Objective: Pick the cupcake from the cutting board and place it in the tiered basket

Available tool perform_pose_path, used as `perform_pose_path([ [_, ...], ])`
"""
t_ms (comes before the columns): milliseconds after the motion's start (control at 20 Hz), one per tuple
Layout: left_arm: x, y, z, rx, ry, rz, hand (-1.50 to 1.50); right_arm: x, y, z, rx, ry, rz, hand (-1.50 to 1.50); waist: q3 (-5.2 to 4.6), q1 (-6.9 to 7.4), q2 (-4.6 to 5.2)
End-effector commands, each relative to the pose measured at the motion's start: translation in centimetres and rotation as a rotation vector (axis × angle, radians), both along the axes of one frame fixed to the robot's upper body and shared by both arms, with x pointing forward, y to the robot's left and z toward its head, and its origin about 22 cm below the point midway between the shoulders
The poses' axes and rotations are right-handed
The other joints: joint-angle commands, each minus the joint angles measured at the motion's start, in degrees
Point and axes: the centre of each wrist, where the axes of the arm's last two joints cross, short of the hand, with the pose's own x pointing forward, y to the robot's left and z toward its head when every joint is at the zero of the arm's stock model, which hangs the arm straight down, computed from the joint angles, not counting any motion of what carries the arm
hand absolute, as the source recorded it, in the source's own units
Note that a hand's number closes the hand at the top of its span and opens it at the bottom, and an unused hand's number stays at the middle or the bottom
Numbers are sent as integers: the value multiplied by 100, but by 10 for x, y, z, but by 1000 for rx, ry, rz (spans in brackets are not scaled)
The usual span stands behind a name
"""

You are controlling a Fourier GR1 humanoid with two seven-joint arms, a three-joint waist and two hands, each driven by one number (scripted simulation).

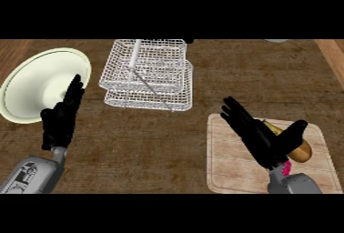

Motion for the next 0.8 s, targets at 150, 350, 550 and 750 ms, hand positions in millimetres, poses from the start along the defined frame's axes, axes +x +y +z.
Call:
perform_pose_path([
  [150,-12,-10,-12,-124,92,-66,0,-15,-68,38,25,-469,-167,150,4,-447,-31],
  [350,-18,-17,-14,-226,148,-90,0,-36,-150,18,-145,-407,-785,-150,8,-936,17],
  [550,-14,-38,1,-267,157,-199,0,-84,-142,-21,-103,-597,-807,-150,11,-472,18],
  [750,-29,-51,-16,-283,184,-241,0,-118,-150,-28,-266,-685,-638,-150,-3,-293,29],
])
